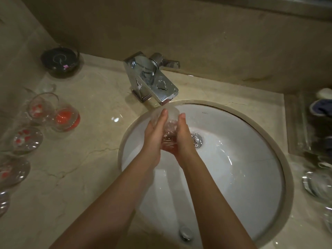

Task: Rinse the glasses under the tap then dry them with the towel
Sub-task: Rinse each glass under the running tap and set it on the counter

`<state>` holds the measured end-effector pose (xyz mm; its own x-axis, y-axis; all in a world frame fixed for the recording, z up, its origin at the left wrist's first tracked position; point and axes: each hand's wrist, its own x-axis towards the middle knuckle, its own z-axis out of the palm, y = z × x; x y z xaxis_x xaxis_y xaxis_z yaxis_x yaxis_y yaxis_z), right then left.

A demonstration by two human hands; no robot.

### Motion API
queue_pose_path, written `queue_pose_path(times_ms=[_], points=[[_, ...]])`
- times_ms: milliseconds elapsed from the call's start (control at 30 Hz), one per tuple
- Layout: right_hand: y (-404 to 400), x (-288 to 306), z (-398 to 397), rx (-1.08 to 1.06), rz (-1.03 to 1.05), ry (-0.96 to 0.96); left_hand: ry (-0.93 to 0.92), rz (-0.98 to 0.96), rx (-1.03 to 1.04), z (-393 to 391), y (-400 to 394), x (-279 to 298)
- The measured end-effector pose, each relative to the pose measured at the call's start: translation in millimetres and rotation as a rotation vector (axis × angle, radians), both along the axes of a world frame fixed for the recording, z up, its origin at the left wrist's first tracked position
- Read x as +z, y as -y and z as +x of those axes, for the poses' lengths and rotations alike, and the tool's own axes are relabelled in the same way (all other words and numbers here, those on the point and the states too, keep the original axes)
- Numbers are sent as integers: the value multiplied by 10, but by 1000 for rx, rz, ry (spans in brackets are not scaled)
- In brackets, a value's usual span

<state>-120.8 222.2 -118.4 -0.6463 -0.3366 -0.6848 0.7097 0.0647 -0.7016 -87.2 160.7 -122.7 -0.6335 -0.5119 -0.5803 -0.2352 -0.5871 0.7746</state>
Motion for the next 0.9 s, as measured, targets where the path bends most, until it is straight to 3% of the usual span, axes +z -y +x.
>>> queue_pose_path(times_ms=[167,300,433,667,900], points=[[43,9,75,-51,150,-114,21,1,33,13,-68,9],[16,47,34,-46,99,-87,18,27,61,-10,-54,41],[61,18,33,-121,-131,109,-14,7,21,-8,15,30],[82,36,109,-163,9,23,12,-98,4,43,34,71],[120,-17,100,-157,-77,43,-47,-31,8,71,16,98]])
